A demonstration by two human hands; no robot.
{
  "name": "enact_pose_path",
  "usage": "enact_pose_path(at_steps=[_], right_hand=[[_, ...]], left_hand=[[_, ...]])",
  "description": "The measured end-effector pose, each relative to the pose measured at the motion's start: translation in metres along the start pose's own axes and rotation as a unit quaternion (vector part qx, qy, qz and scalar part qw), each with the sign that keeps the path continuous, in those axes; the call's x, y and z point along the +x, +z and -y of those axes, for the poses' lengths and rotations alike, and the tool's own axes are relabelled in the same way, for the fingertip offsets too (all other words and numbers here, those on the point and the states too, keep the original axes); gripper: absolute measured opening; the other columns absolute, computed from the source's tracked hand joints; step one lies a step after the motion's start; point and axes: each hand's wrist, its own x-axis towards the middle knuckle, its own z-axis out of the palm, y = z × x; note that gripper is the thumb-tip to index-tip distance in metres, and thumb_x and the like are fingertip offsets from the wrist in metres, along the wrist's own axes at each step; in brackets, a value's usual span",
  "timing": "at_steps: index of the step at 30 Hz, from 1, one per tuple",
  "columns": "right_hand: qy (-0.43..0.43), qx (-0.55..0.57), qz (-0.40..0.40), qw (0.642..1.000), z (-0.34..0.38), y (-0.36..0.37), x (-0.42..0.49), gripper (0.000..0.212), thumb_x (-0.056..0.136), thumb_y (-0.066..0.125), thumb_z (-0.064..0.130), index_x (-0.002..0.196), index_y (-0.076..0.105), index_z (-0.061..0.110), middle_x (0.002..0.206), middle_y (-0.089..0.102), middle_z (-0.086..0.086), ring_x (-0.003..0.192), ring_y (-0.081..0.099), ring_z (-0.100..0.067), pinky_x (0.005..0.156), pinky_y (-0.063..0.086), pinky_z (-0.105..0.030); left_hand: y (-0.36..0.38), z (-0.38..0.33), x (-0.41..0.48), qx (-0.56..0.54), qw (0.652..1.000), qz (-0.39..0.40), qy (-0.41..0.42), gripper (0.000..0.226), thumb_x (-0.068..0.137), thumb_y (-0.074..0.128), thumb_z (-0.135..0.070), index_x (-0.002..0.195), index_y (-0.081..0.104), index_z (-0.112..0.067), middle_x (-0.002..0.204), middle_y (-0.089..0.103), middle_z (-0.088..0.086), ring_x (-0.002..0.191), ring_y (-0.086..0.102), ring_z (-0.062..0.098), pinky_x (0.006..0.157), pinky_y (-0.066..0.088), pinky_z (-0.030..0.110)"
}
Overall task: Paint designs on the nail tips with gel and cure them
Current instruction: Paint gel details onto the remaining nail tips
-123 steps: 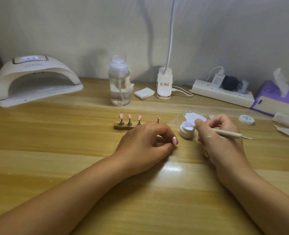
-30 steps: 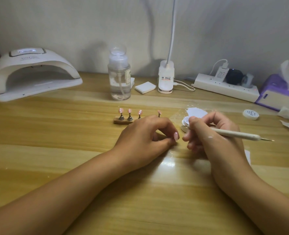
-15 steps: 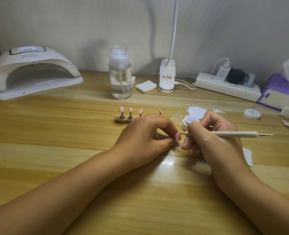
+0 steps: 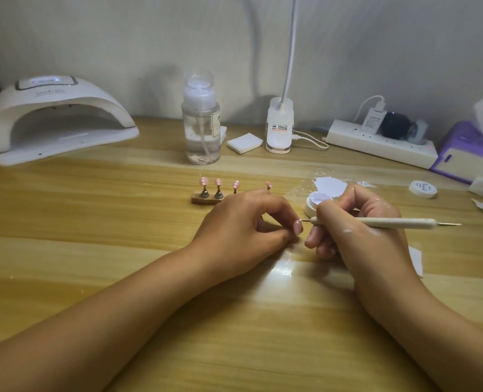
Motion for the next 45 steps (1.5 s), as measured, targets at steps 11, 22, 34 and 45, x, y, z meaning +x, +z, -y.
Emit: enact_pose_path(at_steps=[11, 22, 34, 45], right_hand=[[-0.006, -0.008, 0.003, 1.0, 0.0, 0.001, -0.001, 0.027, 0.084, 0.06, 0.004, 0.065, 0.043, 0.013, 0.051, 0.063, -0.016, 0.038, 0.05, -0.015, 0.041, 0.042, -0.02], [-0.116, -0.036, -0.086, 0.989, -0.002, -0.009, 0.007, 0.016, 0.095, 0.068, 0.03, 0.086, 0.055, 0.026, 0.062, 0.061, 0.013, 0.052, 0.05, 0.001, 0.05, 0.037, -0.014], [-0.031, -0.08, -0.115, 0.99, -0.014, -0.015, 0.02, 0.026, 0.089, 0.071, 0.026, 0.073, 0.051, 0.023, 0.05, 0.059, 0.003, 0.038, 0.047, -0.001, 0.047, 0.03, -0.023], [-0.032, -0.097, -0.109, 0.989, -0.018, -0.015, 0.024, 0.028, 0.088, 0.074, 0.03, 0.072, 0.052, 0.022, 0.051, 0.06, 0.003, 0.039, 0.047, -0.001, 0.053, 0.03, -0.027]], left_hand=[[0.0, 0.001, 0.0, 0.007, 1.0, 0.0, 0.0, 0.024, 0.08, 0.076, -0.02, 0.075, 0.067, -0.041, 0.074, 0.059, -0.025, 0.054, 0.051, -0.003, 0.061, 0.033, 0.022], [0.001, 0.006, 0.001, 0.025, 1.0, 0.004, 0.004, 0.013, 0.082, 0.075, -0.025, 0.082, 0.07, -0.037, 0.075, 0.057, -0.035, 0.058, 0.052, -0.009, 0.06, 0.031, 0.016], [0.003, 0.004, -0.001, 0.031, 0.999, 0.002, -0.004, 0.009, 0.083, 0.072, -0.03, 0.083, 0.068, -0.038, 0.076, 0.058, -0.028, 0.057, 0.053, -0.007, 0.06, 0.033, 0.022], [0.003, 0.003, -0.001, 0.027, 1.0, 0.002, -0.005, 0.011, 0.083, 0.072, -0.027, 0.083, 0.069, -0.037, 0.077, 0.059, -0.025, 0.056, 0.051, -0.012, 0.059, 0.032, 0.017]])
